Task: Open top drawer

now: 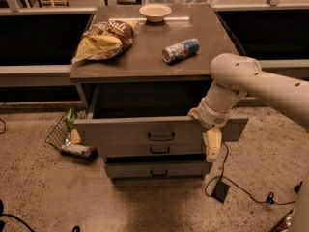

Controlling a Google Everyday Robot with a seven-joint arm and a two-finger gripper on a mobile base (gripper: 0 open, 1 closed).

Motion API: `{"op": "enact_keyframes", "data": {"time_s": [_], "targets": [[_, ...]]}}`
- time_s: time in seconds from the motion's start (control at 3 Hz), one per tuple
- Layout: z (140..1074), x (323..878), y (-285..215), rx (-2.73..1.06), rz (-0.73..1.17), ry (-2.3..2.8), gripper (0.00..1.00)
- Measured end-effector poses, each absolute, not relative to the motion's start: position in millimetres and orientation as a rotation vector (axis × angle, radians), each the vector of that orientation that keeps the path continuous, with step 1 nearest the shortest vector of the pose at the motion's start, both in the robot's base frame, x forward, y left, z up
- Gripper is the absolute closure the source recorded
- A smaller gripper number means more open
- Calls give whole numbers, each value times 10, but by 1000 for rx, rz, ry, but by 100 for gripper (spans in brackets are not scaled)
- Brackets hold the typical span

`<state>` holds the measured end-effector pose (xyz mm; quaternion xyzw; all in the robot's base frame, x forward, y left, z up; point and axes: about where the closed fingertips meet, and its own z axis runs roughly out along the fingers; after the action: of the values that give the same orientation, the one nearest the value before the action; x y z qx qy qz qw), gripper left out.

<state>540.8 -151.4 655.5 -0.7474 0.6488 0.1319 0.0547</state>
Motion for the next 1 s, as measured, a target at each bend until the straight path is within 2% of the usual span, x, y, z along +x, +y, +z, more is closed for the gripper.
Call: {"op": "enact_keyframes", "data": {"time_s": [0.33, 1.0], "targets": [[6670, 5272, -1583, -2276, 360, 1979, 17], [6842, 5116, -1634, -2284, 314, 1966, 63]]}}
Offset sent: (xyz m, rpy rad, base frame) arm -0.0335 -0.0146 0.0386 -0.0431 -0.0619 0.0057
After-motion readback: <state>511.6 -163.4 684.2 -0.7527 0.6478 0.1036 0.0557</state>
